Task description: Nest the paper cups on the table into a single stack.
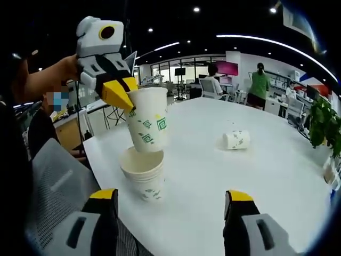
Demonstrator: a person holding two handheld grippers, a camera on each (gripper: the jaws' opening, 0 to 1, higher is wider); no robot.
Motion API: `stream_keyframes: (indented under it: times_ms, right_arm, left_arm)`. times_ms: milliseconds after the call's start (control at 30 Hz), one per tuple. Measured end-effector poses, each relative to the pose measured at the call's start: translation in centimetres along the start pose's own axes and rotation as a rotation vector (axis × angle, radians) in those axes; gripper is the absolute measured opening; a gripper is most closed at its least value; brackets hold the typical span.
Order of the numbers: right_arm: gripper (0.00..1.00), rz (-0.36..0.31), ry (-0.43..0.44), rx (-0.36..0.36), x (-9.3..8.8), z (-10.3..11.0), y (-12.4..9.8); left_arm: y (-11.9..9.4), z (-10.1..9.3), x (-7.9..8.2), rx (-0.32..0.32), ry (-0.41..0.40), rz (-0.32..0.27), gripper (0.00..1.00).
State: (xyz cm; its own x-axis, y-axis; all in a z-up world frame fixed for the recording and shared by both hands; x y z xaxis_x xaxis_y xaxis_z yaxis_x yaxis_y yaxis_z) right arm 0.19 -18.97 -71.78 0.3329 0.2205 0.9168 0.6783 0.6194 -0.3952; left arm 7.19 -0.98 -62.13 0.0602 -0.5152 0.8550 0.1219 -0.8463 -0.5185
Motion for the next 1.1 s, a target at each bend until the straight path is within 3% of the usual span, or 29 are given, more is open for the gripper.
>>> stream_keyframes:
  times_ms: [533, 867, 1100]
  right_arm:
    - [0.82, -0.001, 0.001, -0.004, 0.1, 0.1, 0.0]
    - [0.82, -0.005, 0.002, -0.005, 0.0, 0.1, -0.1]
    - [0.82, -0.006, 0.002, -0.01, 0.0, 0.0, -0.1]
  left_arm:
    - [0.3, -0.9, 0.7, -0.027, 0.032, 0.019, 0.0]
    - [0.2, -1.5, 0.1, -0.033, 0.042, 0.054, 0.0]
    - [0.3, -2.4, 0.5, -0.046, 0.057, 0.075, 0.0]
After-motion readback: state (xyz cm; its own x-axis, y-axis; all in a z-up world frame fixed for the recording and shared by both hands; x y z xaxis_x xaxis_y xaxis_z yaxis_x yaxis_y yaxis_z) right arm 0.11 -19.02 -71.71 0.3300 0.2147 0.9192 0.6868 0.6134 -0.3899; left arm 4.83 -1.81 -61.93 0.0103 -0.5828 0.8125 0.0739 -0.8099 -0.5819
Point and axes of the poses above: the point that each gripper's makers call its tool centre point, and the gripper's own axes: y roughly forward along the fingers, z roughly to its left, x roughly out of its top, the point moved 9 cm from there along -y, roughly backward along the fingers, and after that the axes turned 8 degrees about -z, right-handed, at the moved point
